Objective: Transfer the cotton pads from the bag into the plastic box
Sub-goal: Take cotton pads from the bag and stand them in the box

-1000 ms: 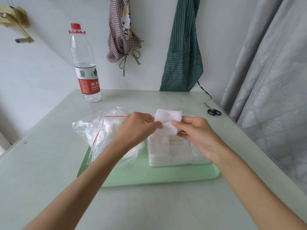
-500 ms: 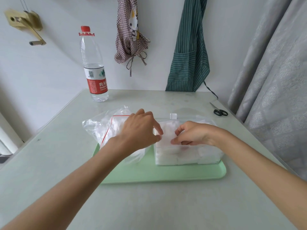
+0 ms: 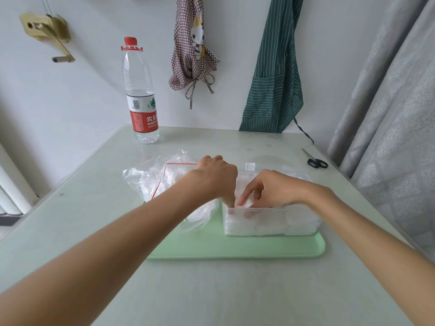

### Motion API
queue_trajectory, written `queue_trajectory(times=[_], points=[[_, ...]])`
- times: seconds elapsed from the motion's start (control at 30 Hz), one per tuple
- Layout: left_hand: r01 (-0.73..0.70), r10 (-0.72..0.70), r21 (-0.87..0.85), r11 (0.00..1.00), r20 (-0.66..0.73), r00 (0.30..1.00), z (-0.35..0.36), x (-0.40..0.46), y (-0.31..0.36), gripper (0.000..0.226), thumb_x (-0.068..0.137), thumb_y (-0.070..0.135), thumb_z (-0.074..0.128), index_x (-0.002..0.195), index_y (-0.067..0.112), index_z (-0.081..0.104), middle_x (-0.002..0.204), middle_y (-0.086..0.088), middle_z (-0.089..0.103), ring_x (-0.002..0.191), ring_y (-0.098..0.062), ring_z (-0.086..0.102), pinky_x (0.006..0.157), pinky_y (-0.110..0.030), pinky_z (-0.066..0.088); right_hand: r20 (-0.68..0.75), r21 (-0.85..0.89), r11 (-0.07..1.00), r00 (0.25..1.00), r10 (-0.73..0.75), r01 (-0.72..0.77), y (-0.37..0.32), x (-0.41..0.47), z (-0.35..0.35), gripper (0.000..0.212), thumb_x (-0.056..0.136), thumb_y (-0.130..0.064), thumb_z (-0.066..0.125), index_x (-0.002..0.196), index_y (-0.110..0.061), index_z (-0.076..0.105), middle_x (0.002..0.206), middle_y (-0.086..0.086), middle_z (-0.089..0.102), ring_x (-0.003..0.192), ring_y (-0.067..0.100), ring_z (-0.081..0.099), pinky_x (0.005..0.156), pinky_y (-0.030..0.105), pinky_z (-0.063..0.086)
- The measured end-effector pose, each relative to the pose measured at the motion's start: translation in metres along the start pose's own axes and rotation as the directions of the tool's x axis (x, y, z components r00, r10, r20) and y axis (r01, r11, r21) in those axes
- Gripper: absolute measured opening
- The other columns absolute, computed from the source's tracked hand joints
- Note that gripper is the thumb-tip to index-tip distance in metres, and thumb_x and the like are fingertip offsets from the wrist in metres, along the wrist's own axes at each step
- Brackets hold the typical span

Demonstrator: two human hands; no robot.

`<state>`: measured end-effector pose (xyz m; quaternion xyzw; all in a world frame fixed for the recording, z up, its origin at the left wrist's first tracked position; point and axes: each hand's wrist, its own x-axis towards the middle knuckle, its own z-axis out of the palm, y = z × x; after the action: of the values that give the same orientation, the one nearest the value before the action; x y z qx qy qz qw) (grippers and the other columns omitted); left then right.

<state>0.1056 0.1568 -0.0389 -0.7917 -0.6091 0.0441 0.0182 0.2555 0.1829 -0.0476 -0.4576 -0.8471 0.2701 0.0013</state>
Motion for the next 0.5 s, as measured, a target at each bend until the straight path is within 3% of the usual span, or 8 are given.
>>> queue_trajectory(times=[0.2,0.4,0.5], points=[[0.004,-0.006,-0.014,1.000,-0.085,0.996,0.000,0.002,0.000,0.041,0.070,0.045,0.076,0.104,0.025,0.067,0.099,0.005,0.061,0.106,-0.017,0.048,0.077,-0.025,0.032,-0.068,0.099,0.995,0.998,0.006,0.001,0.007,-0.002,-0.009,0.019,0.071,-0.027,0.081,0.088,-0.031,0.075,0.068,0.000,0.063,0.046,0.002,0.050,0.061,0.023,0.041],[0.050,-0.060,-0.096,0.994,-0.101,0.993,0.008,-0.001,-0.006,0.039,0.071,0.047,0.074,0.102,0.023,0.069,0.099,0.003,0.066,0.106,-0.018,0.051,0.075,-0.026,0.035,-0.153,0.124,0.989,0.983,0.103,-0.084,0.008,0.002,0.013,0.016,0.071,-0.021,0.080,0.084,-0.030,0.075,0.066,-0.007,0.060,0.057,0.003,0.052,0.056,0.016,0.040],[0.063,-0.106,-0.260,0.964,-0.156,0.982,0.010,-0.012,-0.013,0.026,0.075,0.047,0.070,0.094,0.029,0.073,0.093,0.006,0.066,0.100,-0.015,0.052,0.071,-0.026,0.037,-0.159,0.163,0.981,0.979,0.131,-0.105,0.007,0.000,0.014,0.016,0.073,-0.021,0.079,0.085,-0.030,0.075,0.066,-0.006,0.059,0.061,0.006,0.053,0.060,0.018,0.041]])
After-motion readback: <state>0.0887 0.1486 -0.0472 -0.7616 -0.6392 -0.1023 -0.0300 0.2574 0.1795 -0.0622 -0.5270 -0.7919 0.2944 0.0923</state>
